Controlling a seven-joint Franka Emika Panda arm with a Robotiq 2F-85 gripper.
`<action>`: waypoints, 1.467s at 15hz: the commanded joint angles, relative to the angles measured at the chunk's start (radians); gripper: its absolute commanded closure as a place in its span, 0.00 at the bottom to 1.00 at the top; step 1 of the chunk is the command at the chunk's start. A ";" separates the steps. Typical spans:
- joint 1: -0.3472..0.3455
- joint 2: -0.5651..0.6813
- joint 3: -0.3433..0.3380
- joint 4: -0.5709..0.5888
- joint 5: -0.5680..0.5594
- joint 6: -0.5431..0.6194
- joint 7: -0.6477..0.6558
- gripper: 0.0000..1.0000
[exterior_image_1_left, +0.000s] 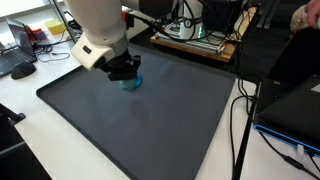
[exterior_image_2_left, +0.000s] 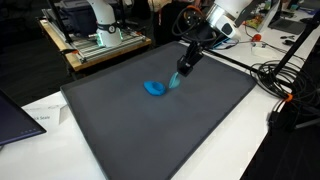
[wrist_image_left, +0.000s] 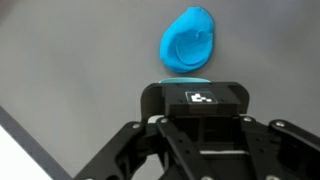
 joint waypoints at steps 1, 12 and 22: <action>0.017 0.072 0.000 0.106 -0.028 -0.079 0.011 0.78; 0.077 0.212 -0.020 0.283 -0.050 -0.226 0.099 0.78; -0.001 0.110 0.005 0.180 0.009 -0.189 0.045 0.78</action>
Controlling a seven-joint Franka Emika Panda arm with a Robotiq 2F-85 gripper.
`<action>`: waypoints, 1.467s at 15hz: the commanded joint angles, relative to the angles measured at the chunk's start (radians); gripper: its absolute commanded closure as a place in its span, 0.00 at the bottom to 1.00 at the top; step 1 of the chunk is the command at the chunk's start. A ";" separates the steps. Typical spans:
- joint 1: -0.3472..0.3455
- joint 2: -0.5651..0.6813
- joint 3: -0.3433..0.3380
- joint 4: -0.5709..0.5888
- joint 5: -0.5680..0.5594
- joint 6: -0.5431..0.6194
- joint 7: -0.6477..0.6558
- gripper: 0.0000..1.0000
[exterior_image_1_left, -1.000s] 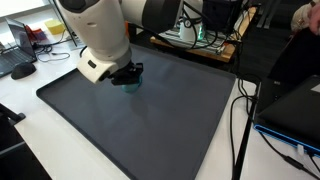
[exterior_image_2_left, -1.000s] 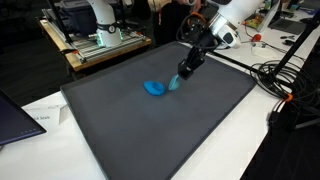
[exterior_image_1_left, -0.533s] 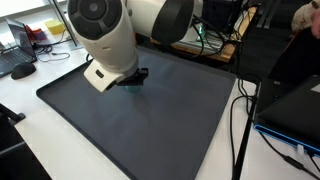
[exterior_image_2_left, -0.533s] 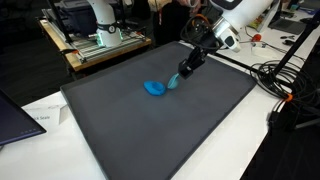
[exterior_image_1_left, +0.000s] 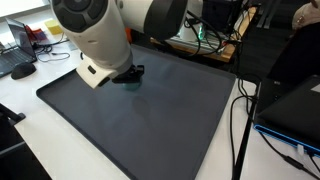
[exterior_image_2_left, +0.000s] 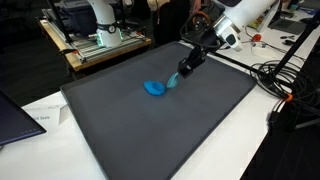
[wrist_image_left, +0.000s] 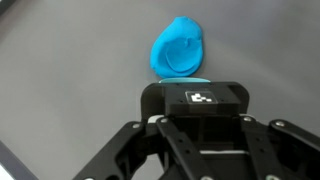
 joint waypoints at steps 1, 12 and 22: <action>-0.071 -0.105 0.020 -0.125 0.047 0.056 -0.042 0.78; -0.343 -0.469 0.040 -0.603 0.377 0.340 -0.150 0.78; -0.431 -0.523 0.005 -0.796 0.608 0.390 -0.349 0.78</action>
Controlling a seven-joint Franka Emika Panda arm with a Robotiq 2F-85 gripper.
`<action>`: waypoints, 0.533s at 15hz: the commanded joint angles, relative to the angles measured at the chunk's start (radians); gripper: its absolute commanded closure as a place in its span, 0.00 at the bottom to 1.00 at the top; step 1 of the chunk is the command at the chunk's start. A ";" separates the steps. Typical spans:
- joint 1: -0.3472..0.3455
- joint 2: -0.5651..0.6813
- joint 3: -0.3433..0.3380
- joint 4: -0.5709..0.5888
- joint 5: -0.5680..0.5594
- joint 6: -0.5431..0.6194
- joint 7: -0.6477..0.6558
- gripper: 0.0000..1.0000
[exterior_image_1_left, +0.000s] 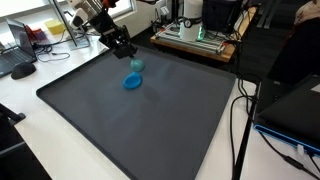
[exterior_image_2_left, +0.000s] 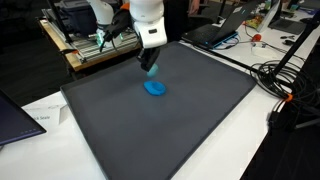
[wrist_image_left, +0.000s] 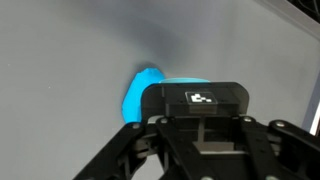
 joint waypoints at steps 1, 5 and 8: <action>-0.004 -0.007 -0.007 -0.056 0.076 0.045 -0.055 0.78; 0.006 0.036 -0.014 -0.051 0.066 0.068 -0.038 0.78; 0.006 0.063 -0.016 -0.037 0.057 0.075 -0.029 0.78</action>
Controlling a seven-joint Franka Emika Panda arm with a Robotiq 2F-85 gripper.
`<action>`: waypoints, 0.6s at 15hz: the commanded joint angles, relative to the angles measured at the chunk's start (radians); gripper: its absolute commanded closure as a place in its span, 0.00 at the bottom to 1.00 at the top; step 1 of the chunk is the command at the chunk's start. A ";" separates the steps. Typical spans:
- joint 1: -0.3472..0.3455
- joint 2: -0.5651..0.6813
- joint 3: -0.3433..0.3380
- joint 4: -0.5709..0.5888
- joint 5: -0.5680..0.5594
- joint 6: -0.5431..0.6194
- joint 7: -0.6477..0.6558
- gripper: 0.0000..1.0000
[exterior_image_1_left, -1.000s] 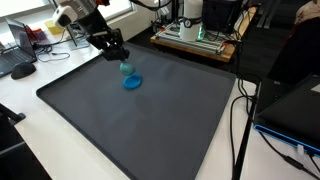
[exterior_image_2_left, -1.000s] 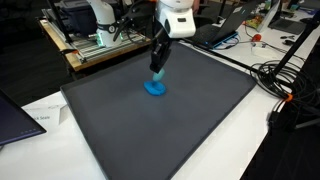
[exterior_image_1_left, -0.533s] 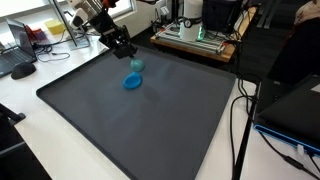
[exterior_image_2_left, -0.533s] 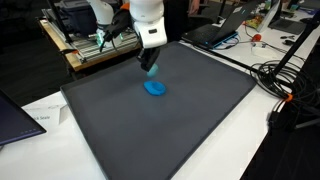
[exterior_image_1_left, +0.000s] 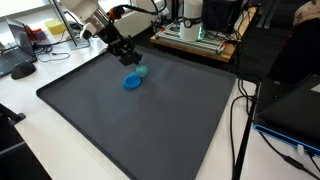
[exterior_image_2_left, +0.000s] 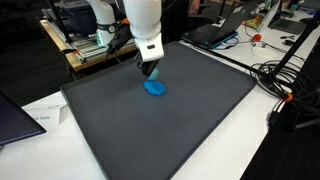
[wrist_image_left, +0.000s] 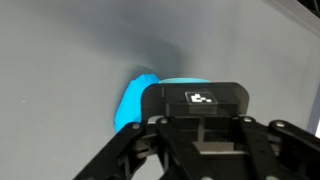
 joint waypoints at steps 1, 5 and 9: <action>0.007 0.024 -0.013 0.014 0.010 0.020 0.001 0.78; 0.012 0.051 -0.011 0.050 -0.010 0.029 -0.015 0.78; 0.020 0.086 -0.014 0.085 -0.037 0.082 -0.048 0.78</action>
